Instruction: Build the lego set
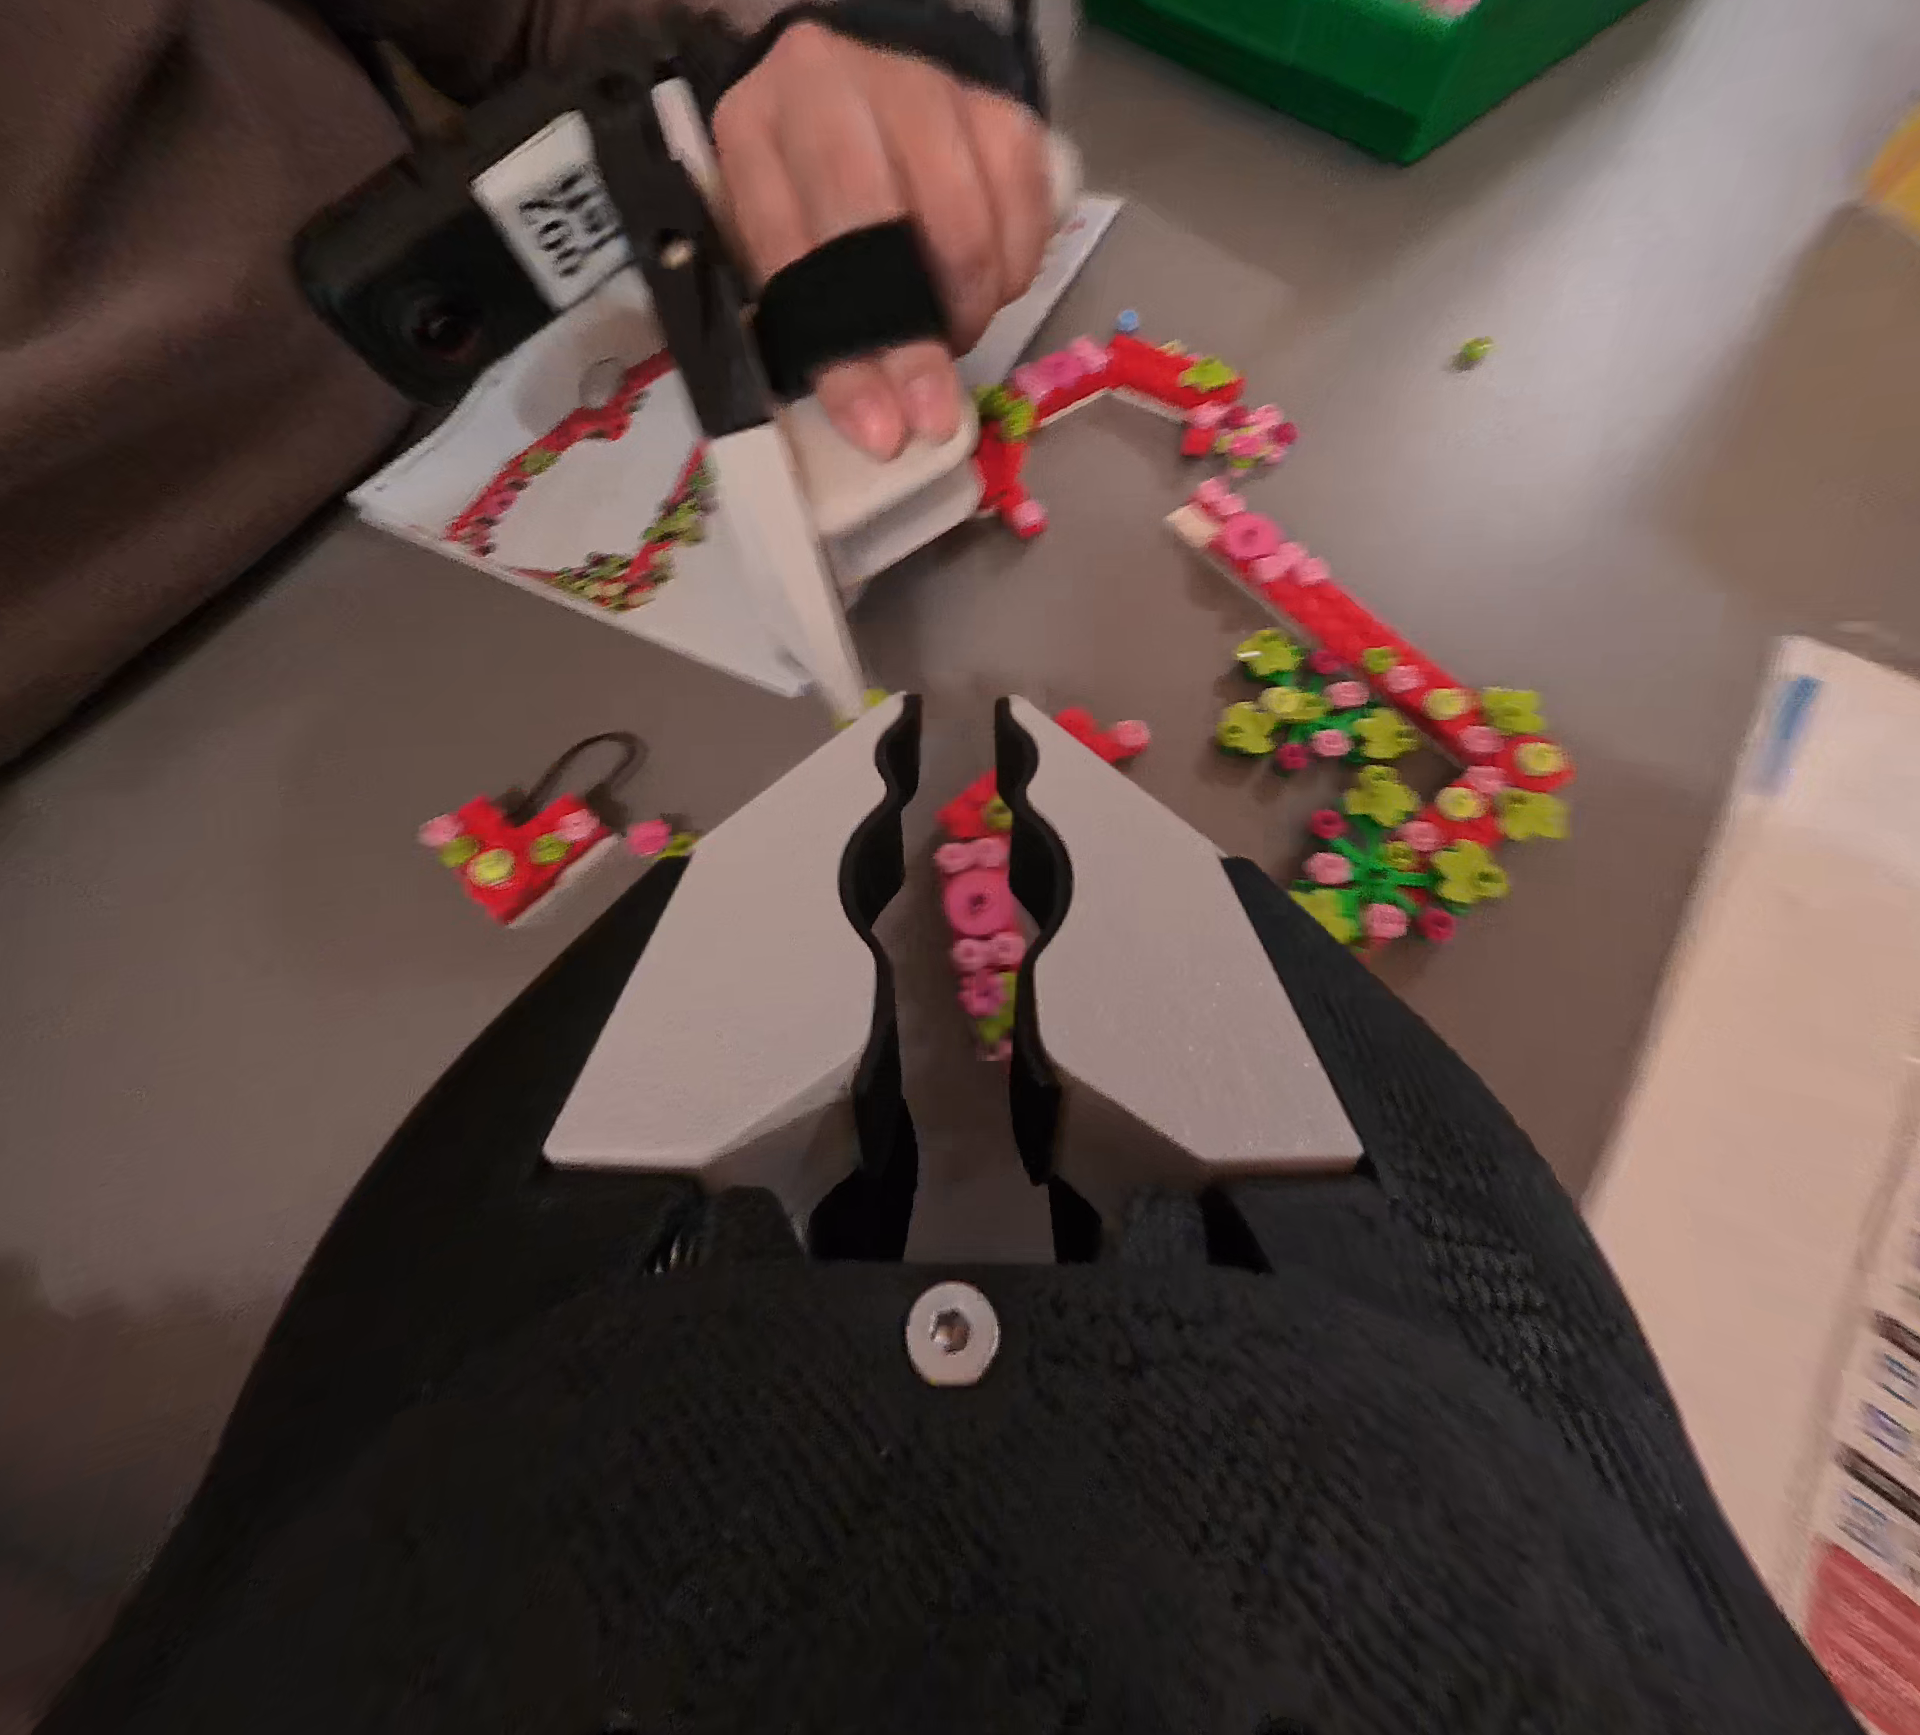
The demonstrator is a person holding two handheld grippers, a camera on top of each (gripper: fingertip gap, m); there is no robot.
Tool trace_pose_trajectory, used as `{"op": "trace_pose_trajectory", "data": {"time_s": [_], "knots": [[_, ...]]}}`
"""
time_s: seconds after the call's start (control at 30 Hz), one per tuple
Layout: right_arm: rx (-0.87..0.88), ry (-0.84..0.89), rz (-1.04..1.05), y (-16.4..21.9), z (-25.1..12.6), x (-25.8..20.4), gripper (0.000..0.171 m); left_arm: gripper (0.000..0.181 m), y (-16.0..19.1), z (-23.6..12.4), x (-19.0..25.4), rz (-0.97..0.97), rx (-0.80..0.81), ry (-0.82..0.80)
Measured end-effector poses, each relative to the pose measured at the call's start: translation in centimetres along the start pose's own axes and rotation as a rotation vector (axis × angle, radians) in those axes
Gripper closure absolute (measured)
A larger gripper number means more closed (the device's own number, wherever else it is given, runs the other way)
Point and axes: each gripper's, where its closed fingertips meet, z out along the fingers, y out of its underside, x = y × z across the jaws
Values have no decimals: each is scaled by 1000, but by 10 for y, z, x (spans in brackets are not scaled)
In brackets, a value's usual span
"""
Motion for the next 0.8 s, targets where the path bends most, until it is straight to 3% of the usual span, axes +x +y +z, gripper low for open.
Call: {"op": "trace_pose_trajectory", "data": {"time_s": [0.1, 0.23, 0.3, 0.47, 0.67, 0.8], "knots": [[193, 307, -133, -17, -11, 34, 154, 181, -1, 3, 15, -84, -7, 146], [208, 867, -333, -20, -50, 61, 151, 181, -5, 6, 25, -164, -12, 276], [229, 1032, -365, -16, -66, 54, 153, 181, -7, 6, 30, -168, -11, 351], [175, 1225, -371, -4, -84, 32, 152, 180, -15, 5, 33, -242, 2, 498], [116, 1304, -314, 10, -94, 34, 154, 178, -18, -3, 36, -332, 12, 688], [80, 1371, -287, 16, -104, 39, 154, 159, -23, -9, 33, -481, 18, 810]]}}
